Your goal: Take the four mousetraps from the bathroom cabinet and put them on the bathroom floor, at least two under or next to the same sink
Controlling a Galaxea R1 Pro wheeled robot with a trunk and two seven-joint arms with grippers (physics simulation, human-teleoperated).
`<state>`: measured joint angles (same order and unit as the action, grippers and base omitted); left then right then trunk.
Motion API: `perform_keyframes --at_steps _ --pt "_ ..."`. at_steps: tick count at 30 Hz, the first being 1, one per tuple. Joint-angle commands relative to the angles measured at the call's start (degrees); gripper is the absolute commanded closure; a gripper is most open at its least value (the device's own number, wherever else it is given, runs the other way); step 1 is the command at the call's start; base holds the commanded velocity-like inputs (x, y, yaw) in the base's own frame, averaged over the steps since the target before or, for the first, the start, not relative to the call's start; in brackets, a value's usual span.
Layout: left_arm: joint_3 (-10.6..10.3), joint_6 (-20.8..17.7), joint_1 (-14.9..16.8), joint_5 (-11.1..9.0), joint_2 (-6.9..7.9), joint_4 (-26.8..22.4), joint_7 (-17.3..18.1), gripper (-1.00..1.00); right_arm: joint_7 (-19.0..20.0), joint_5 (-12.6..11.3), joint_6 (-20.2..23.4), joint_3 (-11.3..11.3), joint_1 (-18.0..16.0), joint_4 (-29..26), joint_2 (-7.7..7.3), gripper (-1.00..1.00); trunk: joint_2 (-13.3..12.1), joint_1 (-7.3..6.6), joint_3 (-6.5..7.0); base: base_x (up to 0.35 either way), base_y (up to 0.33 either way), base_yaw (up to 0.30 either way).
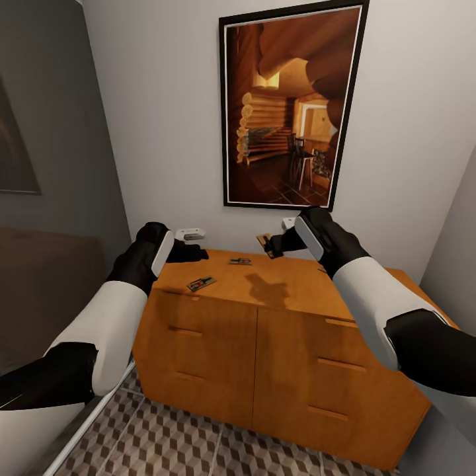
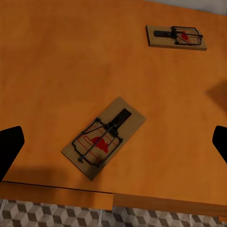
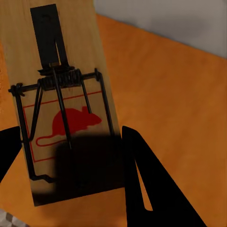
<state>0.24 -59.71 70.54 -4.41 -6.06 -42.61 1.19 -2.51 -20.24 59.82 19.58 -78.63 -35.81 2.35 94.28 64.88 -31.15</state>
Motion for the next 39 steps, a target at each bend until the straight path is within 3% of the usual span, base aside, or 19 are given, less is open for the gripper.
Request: perform_keyframes --at_steps 1,10,28,39 --pt "0.0 -0.2 0.0 -0.3 0.00 0.0 -0.1 -1.00 -0.4 -0.5 0.2 0.2 -0.1 -0.1 -0.05 1.00 0.0 0.00 -0.07 0.000 0.000 0.000" --pt "0.0 -0.2 0.0 -0.3 0.00 -0.1 -0.1 -1.00 -0.3 -0.5 0.2 0.1 0.0 -0.1 -0.41 1.00 0.0 0.00 0.05 0.000 0.000 -0.045" --pt "0.0 -0.2 0.0 0.0 0.08 -0.1 -0.2 -1.00 -2.1 -0.6 0.2 0.0 -0.1 0.2 -0.59 1.00 0.0 0.00 0.66 0.000 0.000 -0.246" --pt "-0.1 -0.3 0.0 0.3 0.21 -0.3 -0.2 -1.00 -5.3 -0.7 0.2 0.1 0.0 0.4 -0.58 1.00 0.0 0.00 0.69 0.000 0.001 -0.028"
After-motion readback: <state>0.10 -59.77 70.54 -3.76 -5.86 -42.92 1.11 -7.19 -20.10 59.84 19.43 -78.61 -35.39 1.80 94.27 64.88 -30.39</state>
